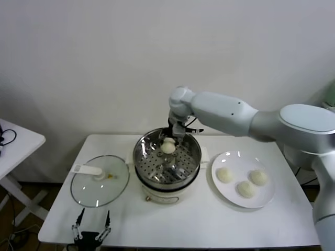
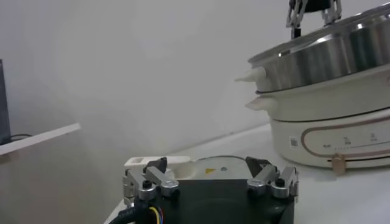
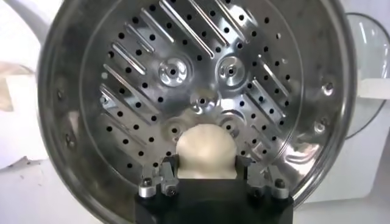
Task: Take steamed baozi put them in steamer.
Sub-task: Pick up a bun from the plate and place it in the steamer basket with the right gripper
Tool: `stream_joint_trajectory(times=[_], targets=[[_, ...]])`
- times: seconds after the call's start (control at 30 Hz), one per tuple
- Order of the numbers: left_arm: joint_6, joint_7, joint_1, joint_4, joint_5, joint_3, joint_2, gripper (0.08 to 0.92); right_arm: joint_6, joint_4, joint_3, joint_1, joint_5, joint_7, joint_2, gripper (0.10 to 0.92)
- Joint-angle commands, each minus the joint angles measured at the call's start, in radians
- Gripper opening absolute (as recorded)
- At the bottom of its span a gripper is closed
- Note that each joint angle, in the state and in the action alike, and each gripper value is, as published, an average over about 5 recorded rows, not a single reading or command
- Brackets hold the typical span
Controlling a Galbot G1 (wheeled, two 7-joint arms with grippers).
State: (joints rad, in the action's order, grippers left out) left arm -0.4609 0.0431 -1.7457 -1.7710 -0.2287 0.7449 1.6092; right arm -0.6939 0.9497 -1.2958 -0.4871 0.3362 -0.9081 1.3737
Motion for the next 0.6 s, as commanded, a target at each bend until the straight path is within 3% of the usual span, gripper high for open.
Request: stream_joint_trajectory(times=[0.03, 0.3, 0.47, 0.6], targets=[[-0.002, -0.001, 0.006, 0.005, -0.003, 0.000, 0.017, 0.823, -0.033, -0.080, 0.022, 0.038, 0.055, 0.019, 0.030, 0.622], [-0.004, -0.001, 0.010, 0.011, -0.004, 0.000, 0.018, 0.823, -0.062, -0.119, 0.033, 0.046, 0.059, 0.031, 0.046, 0.666], [-0.005, -0.001, 0.009, 0.009, -0.005, 0.001, 0.018, 0.823, -0.076, -0.106, 0.028, 0.034, 0.014, 0.042, 0.041, 0.783], [-0.005, -0.001, 0.007, 0.008, -0.006, 0.002, 0.018, 0.823, -0.069, -0.054, -0.001, -0.017, -0.073, 0.021, 0.007, 0.820]])
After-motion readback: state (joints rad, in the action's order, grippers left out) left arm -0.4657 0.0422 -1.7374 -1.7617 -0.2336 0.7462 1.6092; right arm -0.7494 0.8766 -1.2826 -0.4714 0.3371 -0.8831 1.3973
